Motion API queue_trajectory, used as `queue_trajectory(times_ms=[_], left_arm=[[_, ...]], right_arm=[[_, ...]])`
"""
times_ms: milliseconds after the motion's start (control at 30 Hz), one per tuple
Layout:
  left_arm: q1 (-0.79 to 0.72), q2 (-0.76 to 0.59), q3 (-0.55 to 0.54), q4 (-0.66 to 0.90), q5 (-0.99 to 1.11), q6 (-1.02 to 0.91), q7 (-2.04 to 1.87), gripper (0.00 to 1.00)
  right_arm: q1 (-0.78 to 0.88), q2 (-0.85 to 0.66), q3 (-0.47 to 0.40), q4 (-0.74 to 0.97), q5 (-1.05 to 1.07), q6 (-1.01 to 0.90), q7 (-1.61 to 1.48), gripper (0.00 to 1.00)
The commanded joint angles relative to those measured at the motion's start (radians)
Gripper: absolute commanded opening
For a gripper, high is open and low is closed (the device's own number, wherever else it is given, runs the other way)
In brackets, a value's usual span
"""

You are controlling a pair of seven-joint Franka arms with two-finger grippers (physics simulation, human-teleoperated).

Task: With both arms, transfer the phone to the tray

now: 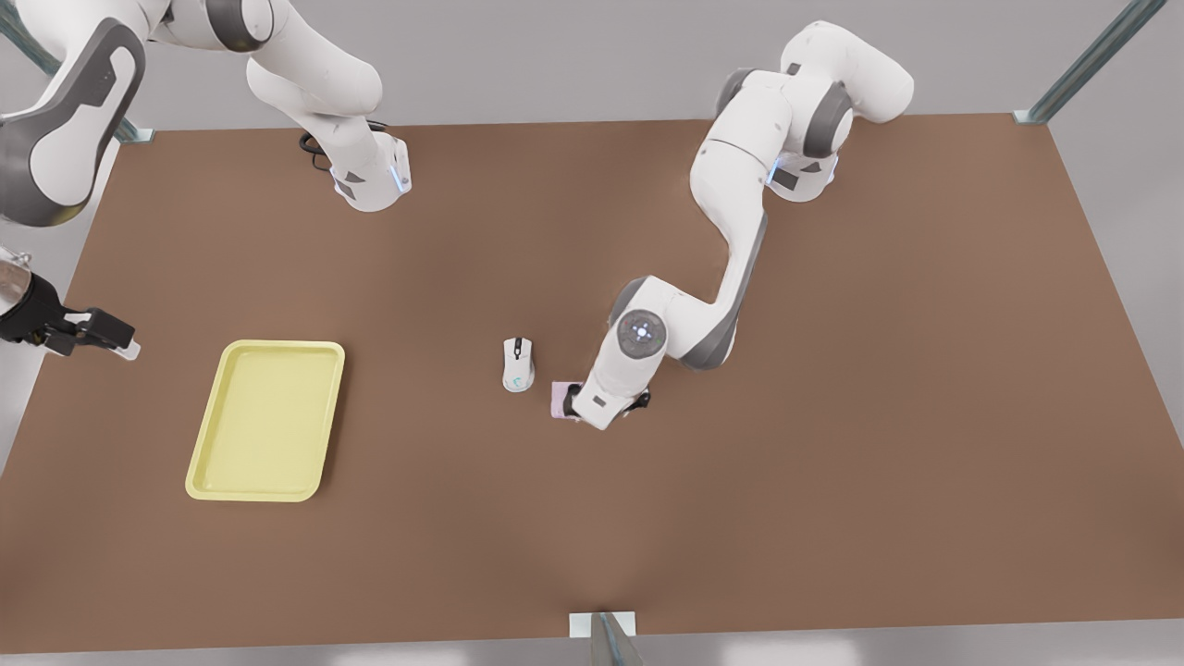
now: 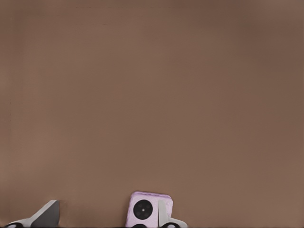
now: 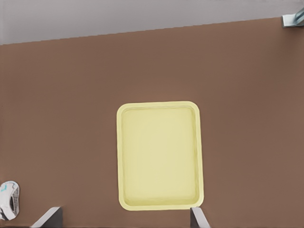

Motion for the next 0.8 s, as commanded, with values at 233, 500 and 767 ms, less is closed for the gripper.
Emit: queue_trajectory(times_ms=[233, 500, 767], left_arm=[[0.622, -0.585, -0.324, -0.173, 0.394, -0.636, 0.609, 1.00], [0.633, -0.616, -0.286, -0.261, 0.394, -0.585, 0.701, 1.00], [0.638, -0.599, -0.231, -0.259, 0.361, -0.580, 0.704, 1.00]], right_arm=[[0.405, 0.112, 0.034, -0.004, 0.001, -0.053, 0.372, 1.00], [0.682, 0.294, 0.034, -0.067, -0.022, 0.275, 0.741, 1.00], [0.762, 0.405, 0.034, -0.186, -0.019, 0.579, 0.853, 1.00]])
